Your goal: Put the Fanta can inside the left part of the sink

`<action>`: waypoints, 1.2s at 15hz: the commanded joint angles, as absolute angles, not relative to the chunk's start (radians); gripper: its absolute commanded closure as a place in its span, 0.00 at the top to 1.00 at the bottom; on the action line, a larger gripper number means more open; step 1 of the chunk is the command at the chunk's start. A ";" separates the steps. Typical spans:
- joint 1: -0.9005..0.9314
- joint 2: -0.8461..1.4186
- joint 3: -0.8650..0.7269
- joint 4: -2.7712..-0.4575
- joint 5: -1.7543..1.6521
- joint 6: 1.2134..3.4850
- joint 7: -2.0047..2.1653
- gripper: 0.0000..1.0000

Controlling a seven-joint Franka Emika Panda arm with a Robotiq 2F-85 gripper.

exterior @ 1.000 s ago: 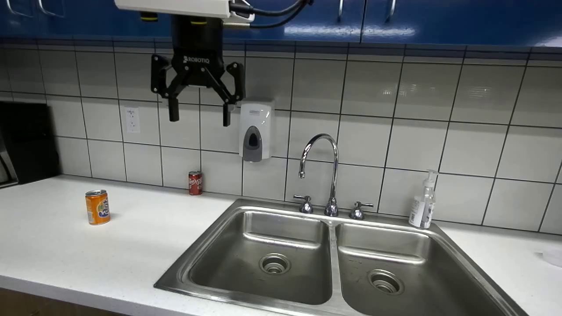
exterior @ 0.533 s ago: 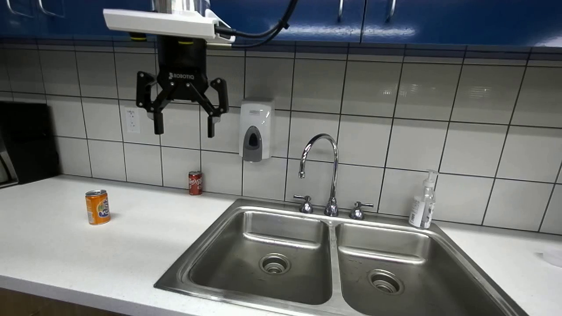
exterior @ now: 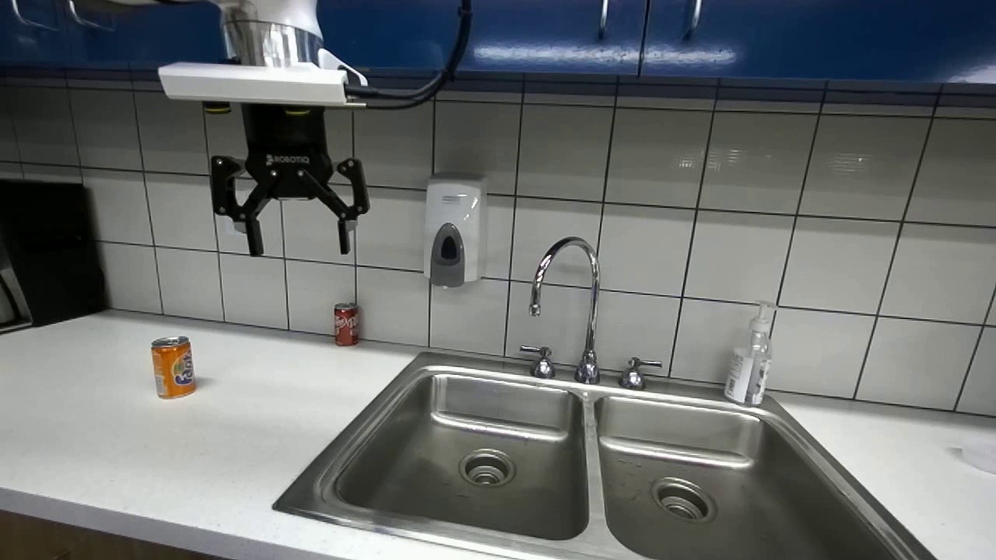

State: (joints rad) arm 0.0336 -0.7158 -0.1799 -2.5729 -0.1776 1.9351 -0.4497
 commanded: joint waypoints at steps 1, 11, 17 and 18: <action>0.068 -0.703 -0.144 -2.623 -0.173 2.034 -0.447 1.00; 0.130 -0.560 0.016 -2.666 -0.135 2.227 -0.226 1.00; 0.161 -0.445 0.129 -2.628 -0.115 2.284 -0.060 1.00; 0.166 -0.429 0.143 -2.623 -0.115 2.295 -0.044 1.00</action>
